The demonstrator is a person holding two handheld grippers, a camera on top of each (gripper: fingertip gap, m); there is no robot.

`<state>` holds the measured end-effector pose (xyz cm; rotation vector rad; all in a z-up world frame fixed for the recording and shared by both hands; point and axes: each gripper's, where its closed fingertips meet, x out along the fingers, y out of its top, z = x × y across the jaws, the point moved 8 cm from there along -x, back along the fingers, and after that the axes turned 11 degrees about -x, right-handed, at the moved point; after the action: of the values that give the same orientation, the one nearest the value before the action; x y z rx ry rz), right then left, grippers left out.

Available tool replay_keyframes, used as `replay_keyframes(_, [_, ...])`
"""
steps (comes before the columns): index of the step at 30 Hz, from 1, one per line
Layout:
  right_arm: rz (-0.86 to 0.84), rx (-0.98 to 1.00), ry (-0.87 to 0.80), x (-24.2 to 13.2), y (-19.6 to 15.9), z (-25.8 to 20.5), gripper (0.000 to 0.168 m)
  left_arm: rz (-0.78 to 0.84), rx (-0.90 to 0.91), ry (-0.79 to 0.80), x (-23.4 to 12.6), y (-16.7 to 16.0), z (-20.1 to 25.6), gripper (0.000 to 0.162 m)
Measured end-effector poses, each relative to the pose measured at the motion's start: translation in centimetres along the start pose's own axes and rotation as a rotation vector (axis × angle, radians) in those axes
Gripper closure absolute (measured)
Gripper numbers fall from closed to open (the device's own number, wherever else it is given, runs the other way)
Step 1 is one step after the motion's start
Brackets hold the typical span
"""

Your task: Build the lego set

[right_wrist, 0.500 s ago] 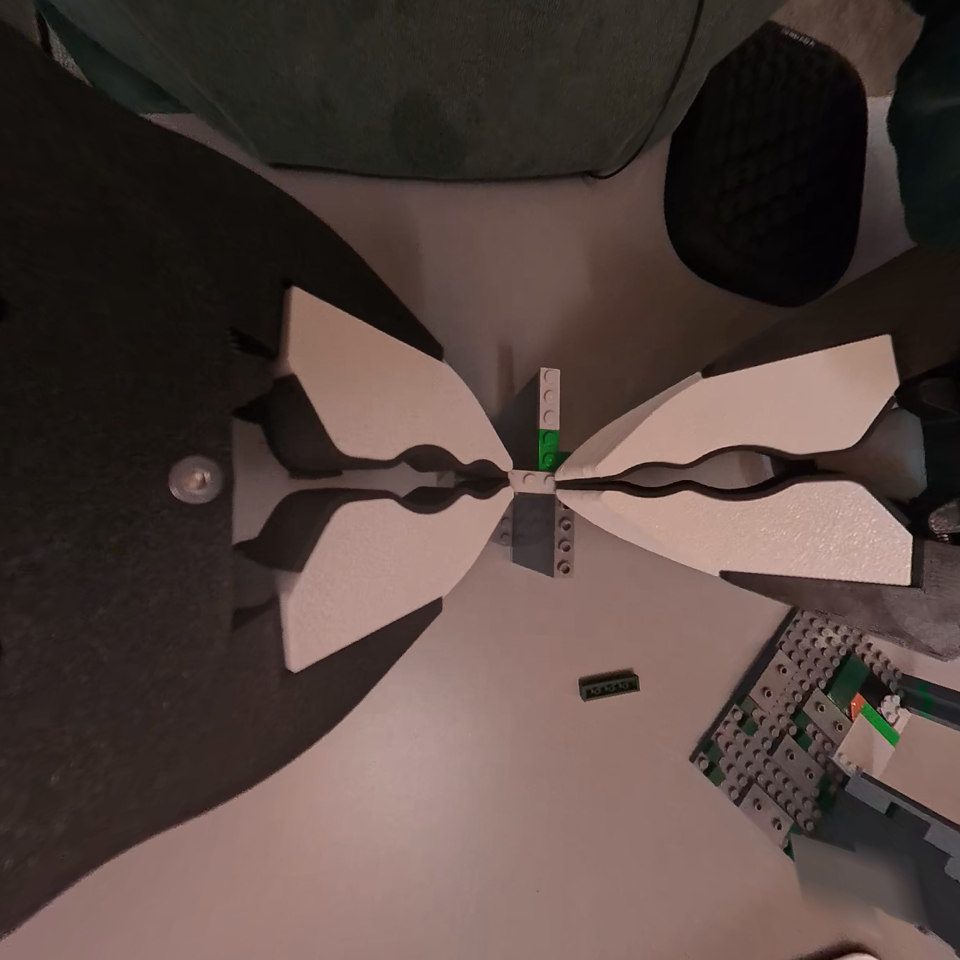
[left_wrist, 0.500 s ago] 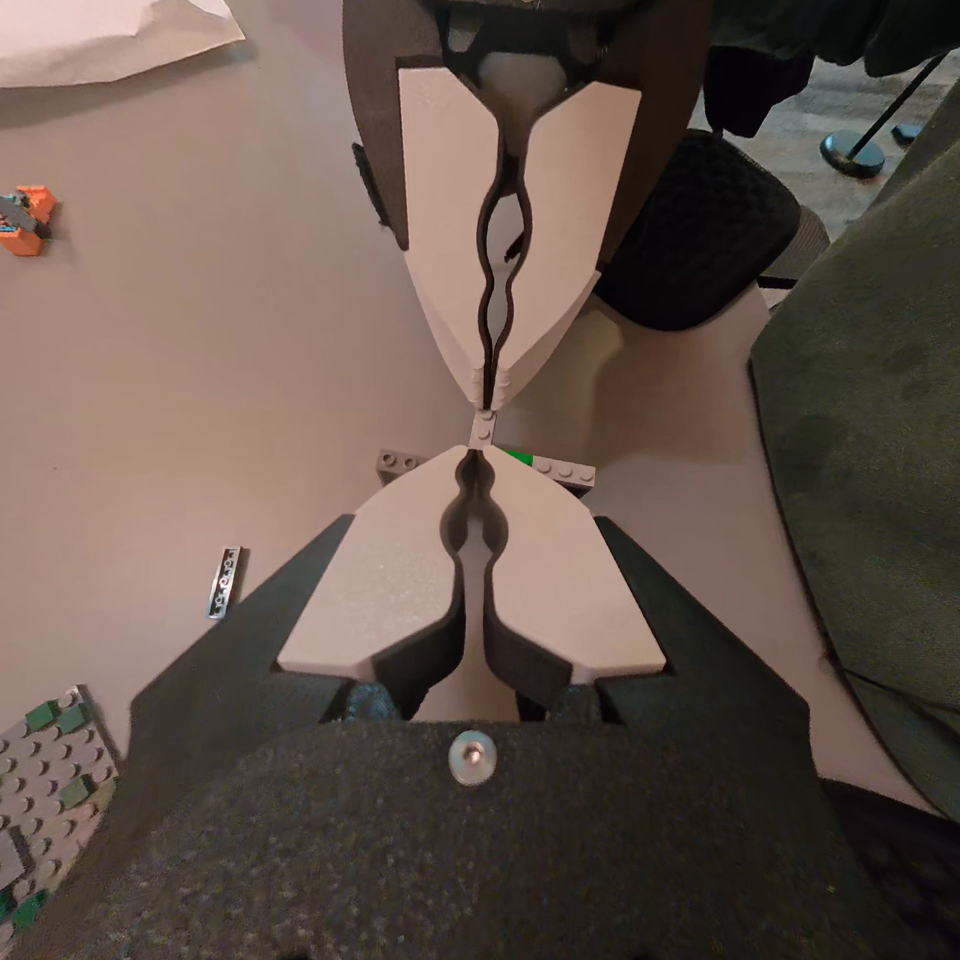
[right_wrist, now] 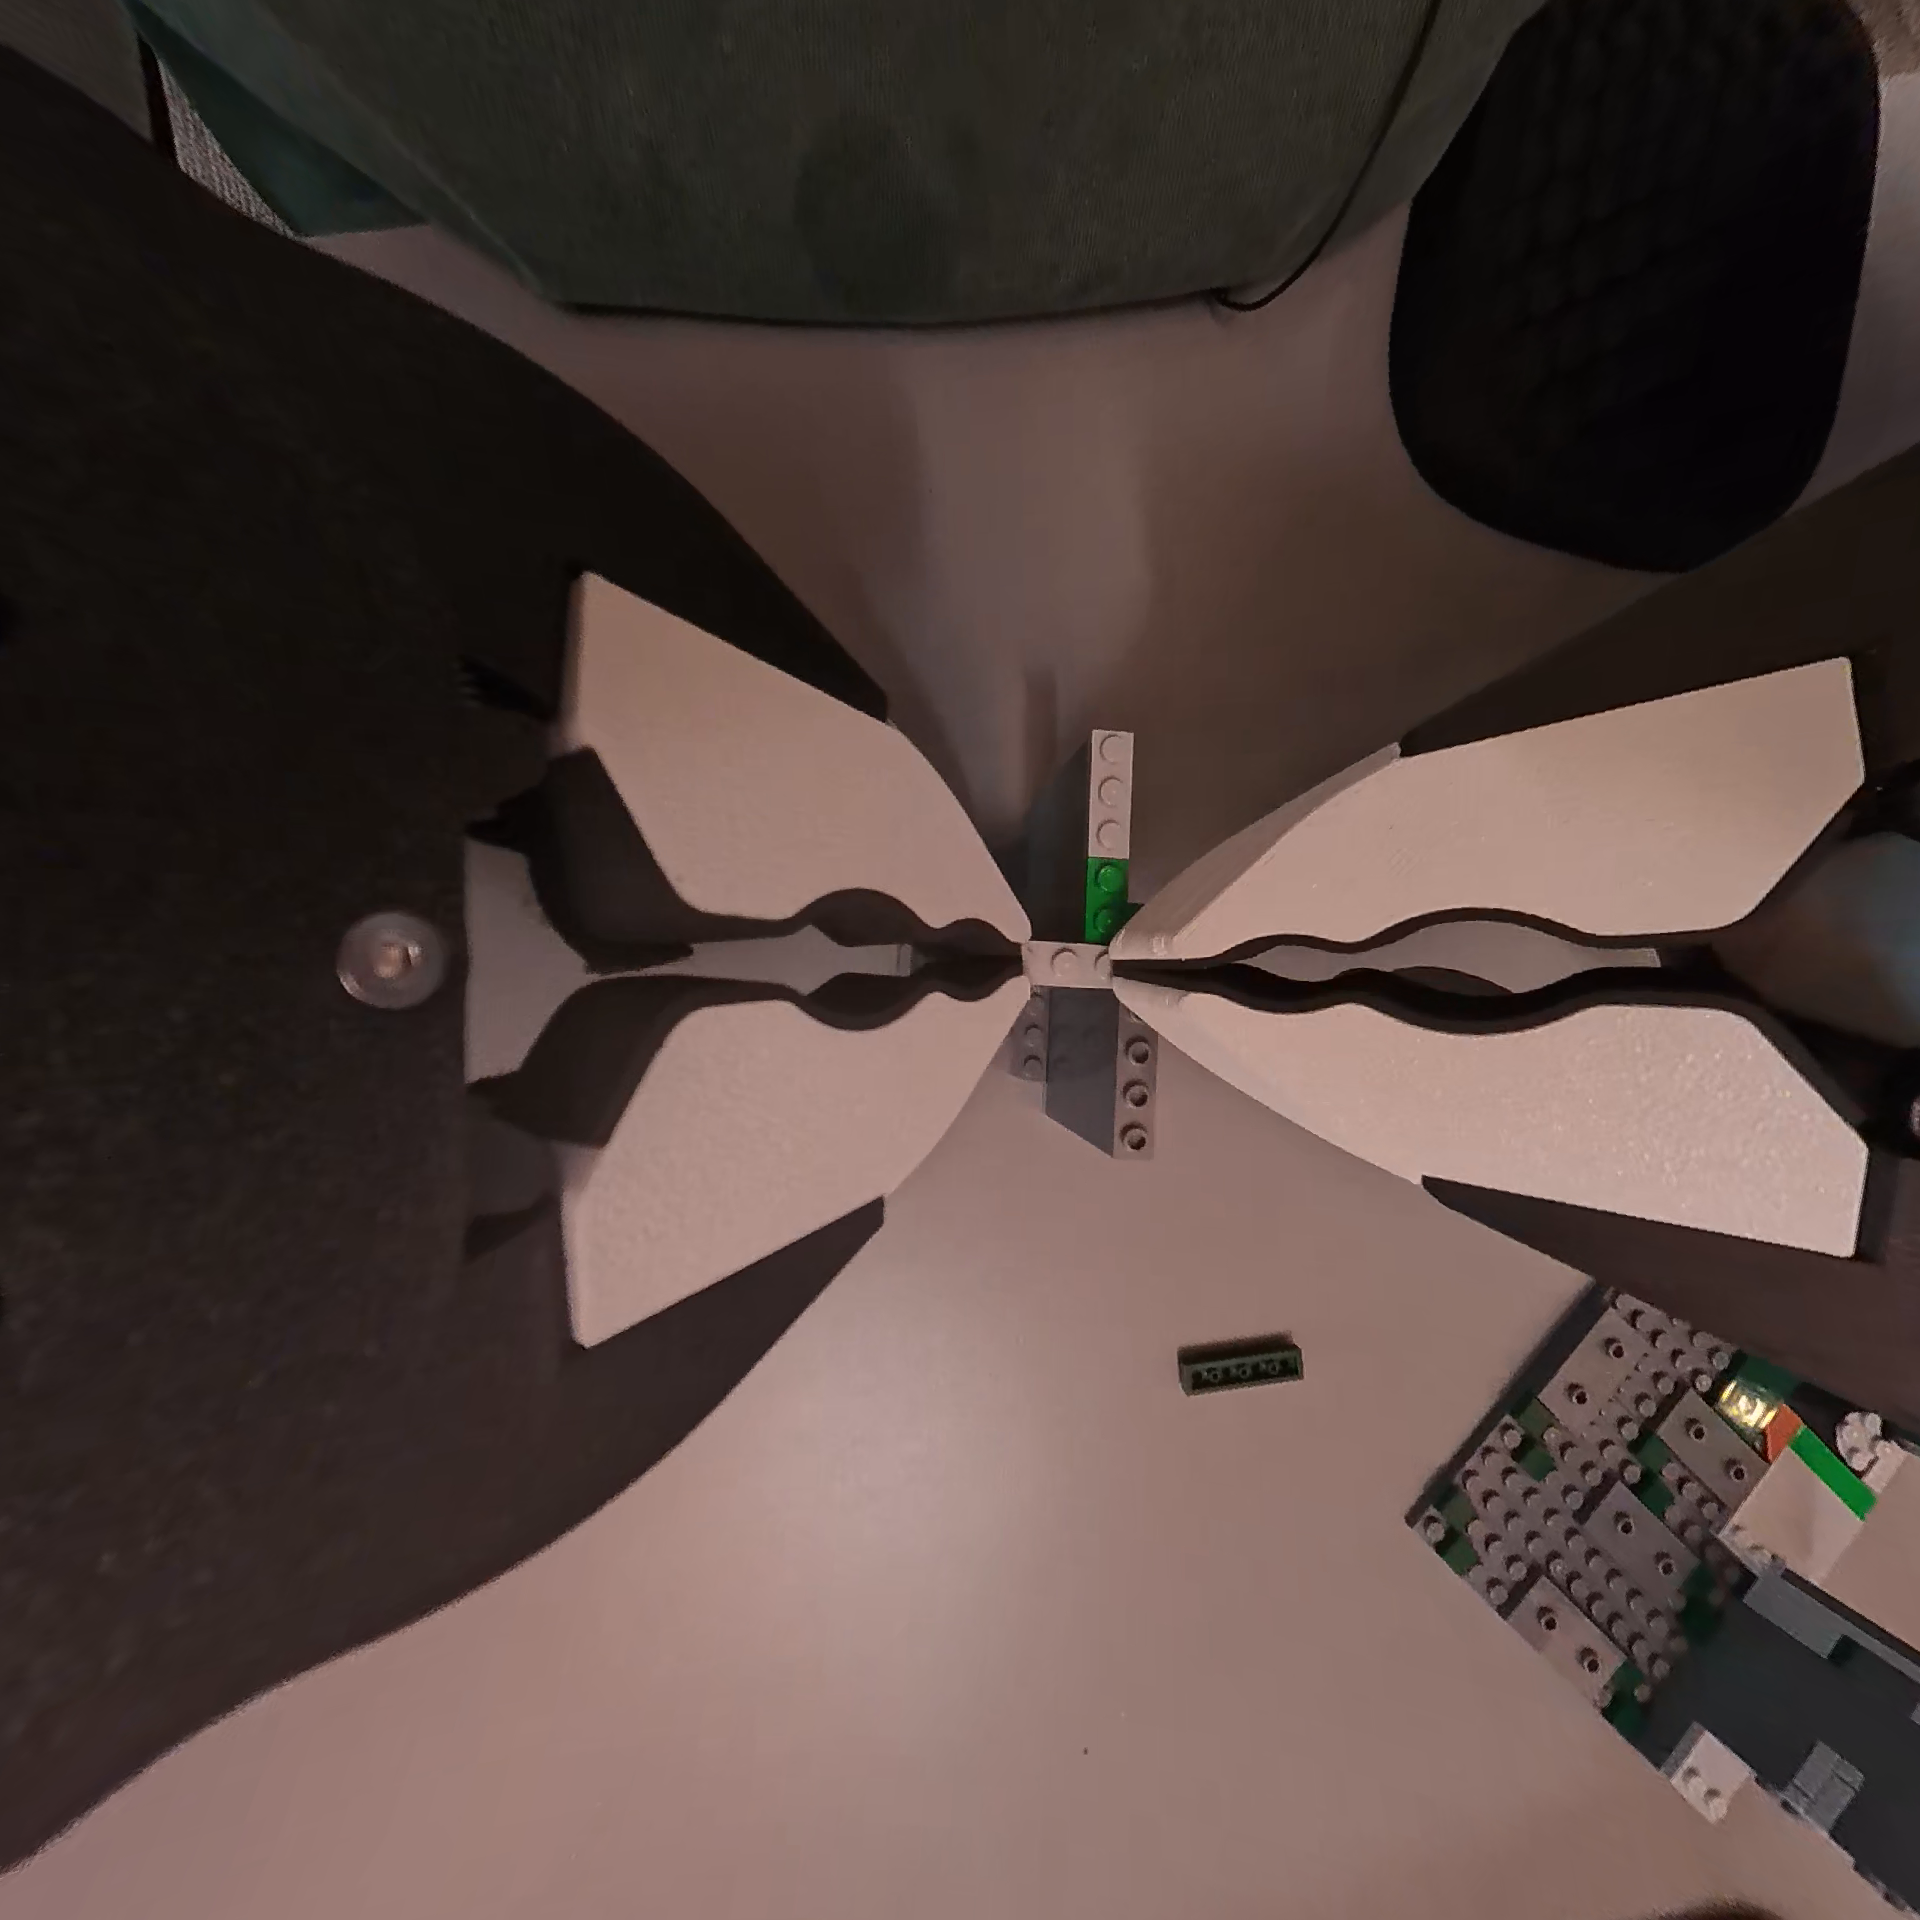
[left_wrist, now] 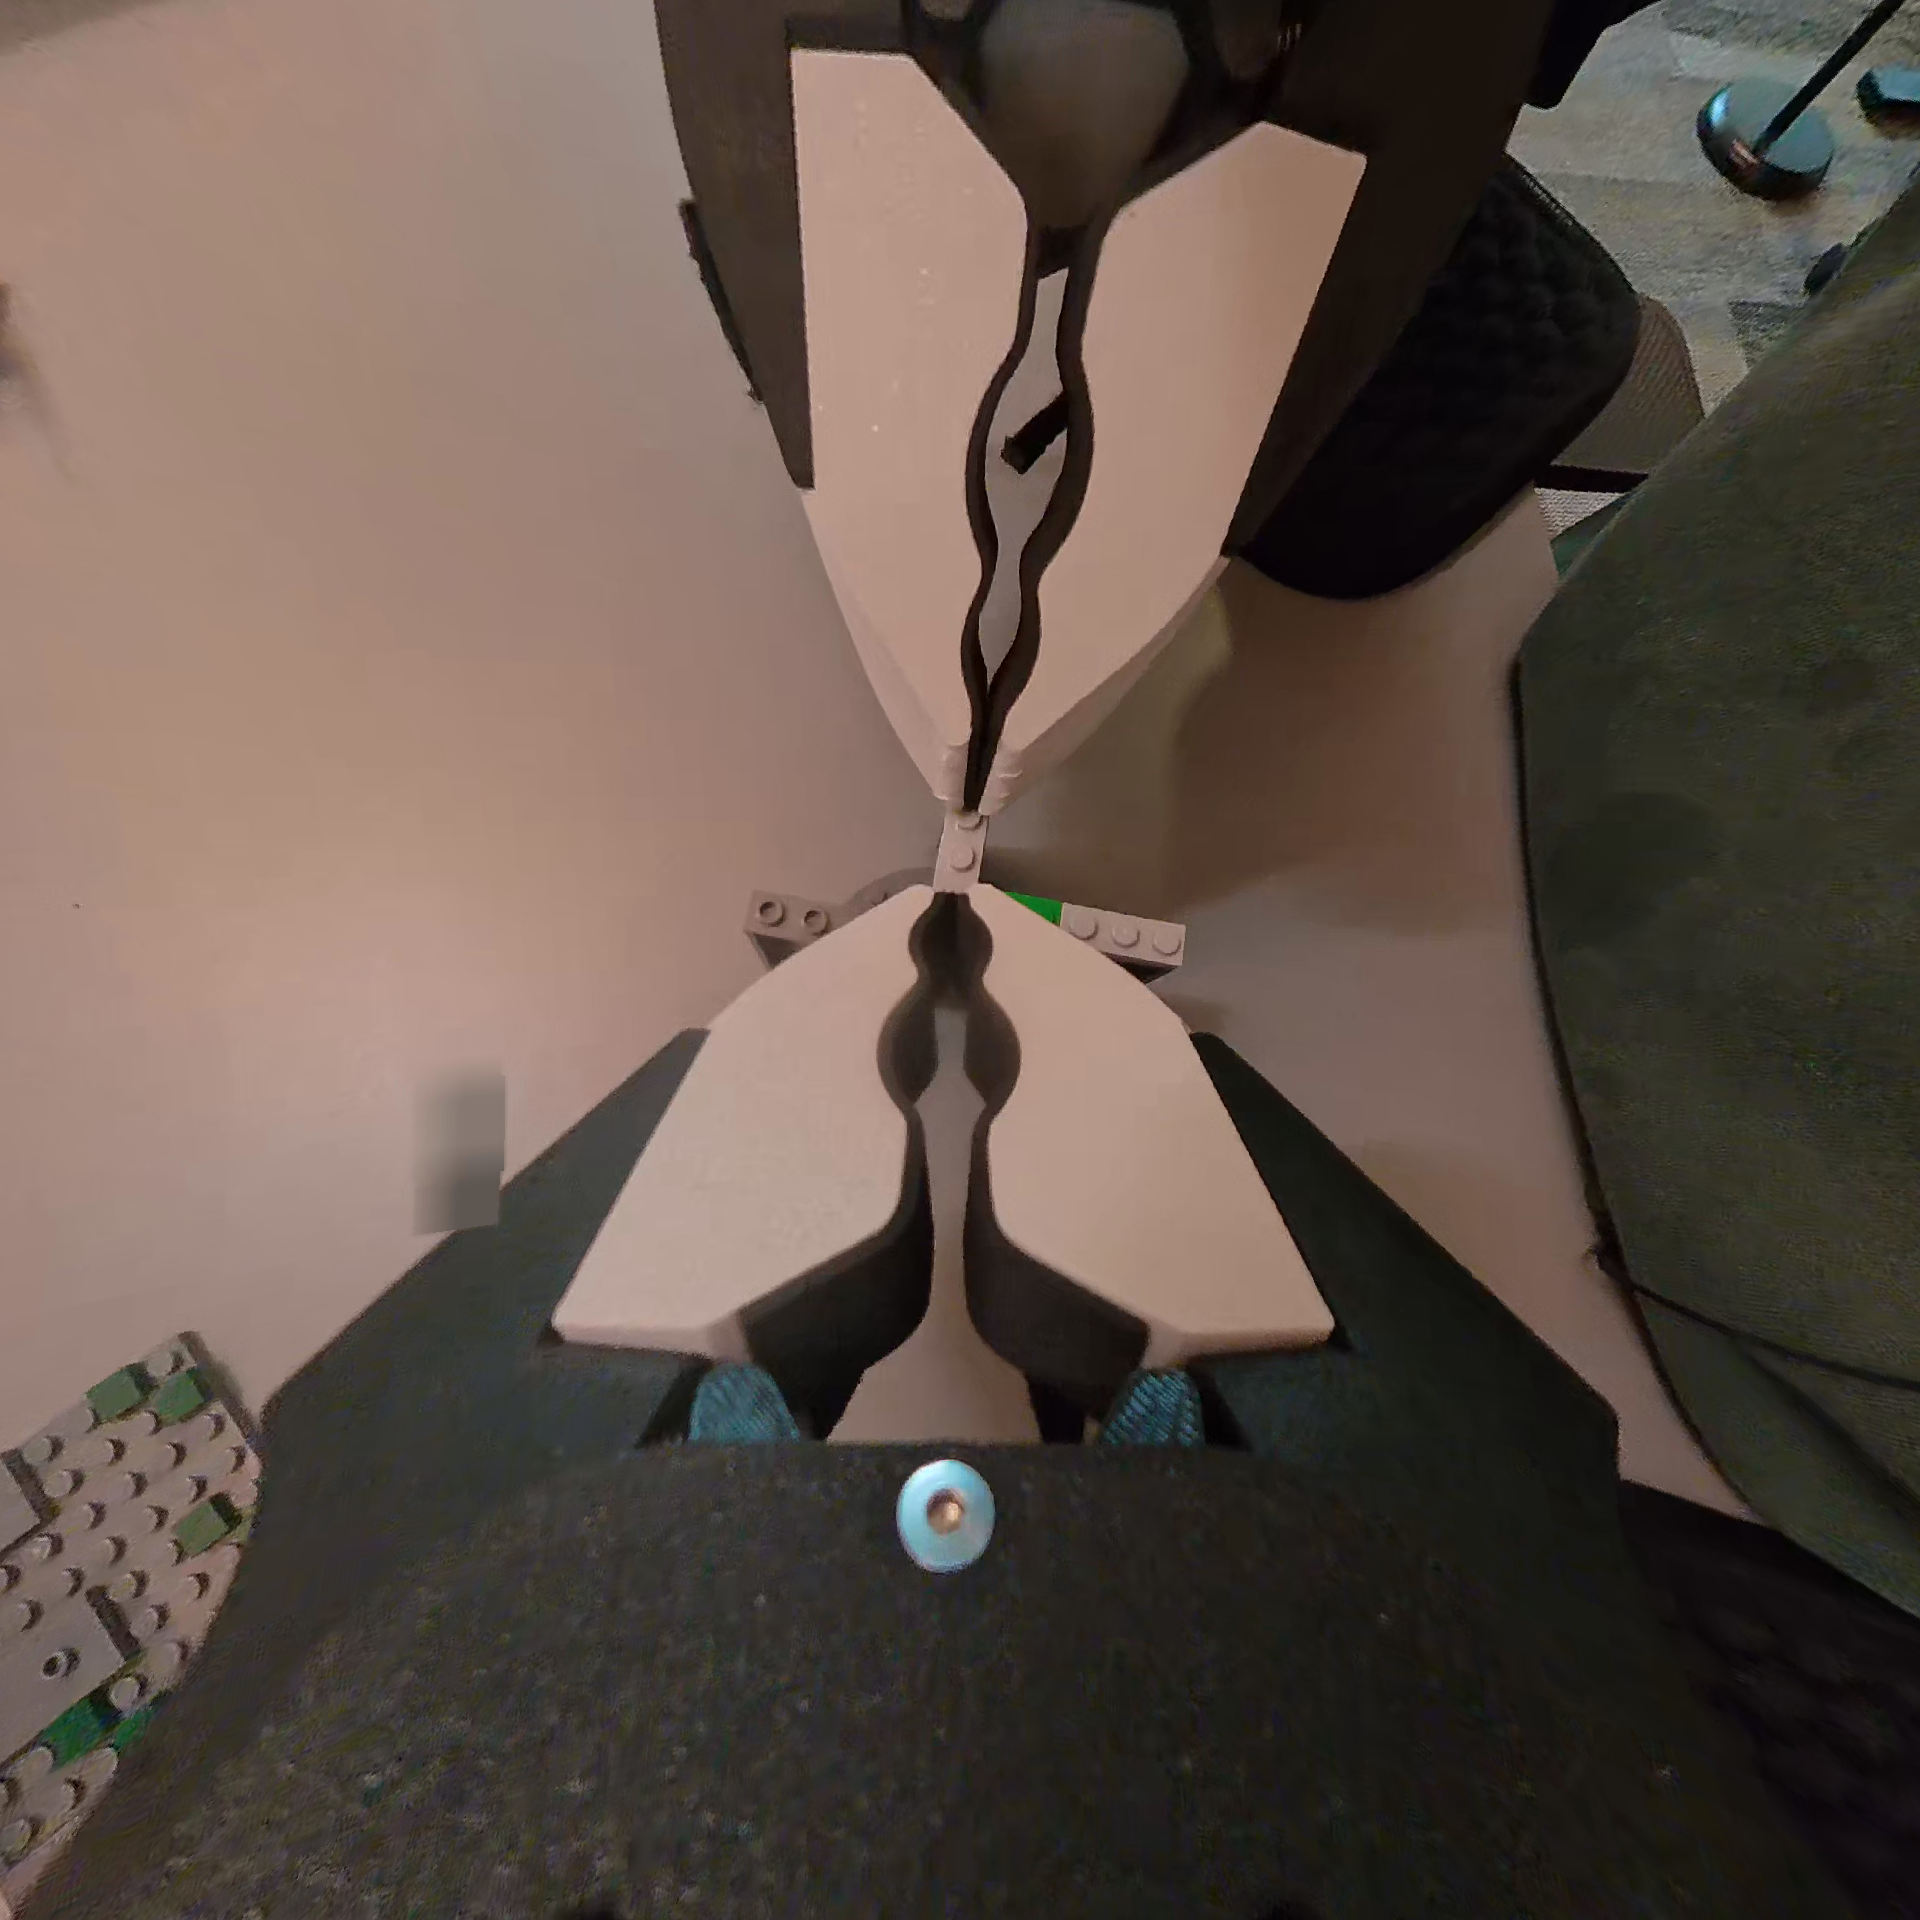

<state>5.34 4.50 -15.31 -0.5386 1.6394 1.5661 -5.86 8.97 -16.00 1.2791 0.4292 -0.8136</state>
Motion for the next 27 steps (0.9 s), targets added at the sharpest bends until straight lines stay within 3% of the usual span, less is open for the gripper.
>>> replay_keyframes(7, [-0.012, 0.012, -0.002, 0.0, 0.2, 0.0, 0.168, -0.016, 0.004, -0.021, 0.0, 0.1, -0.2, 0.162])
replay_keyframes(17, [0.131, 0.143, 0.071, -1.3, -1.0, 0.6, 0.168, -0.036, 0.066, -0.027, 0.0, 0.2, -0.2, 0.162])
replay_keyframes(27, [0.083, 0.088, 0.039, -0.5, -1.1, -0.1, 0.168, -0.089, 0.074, -0.038, 0.0, 0.6, -0.2, 0.162])
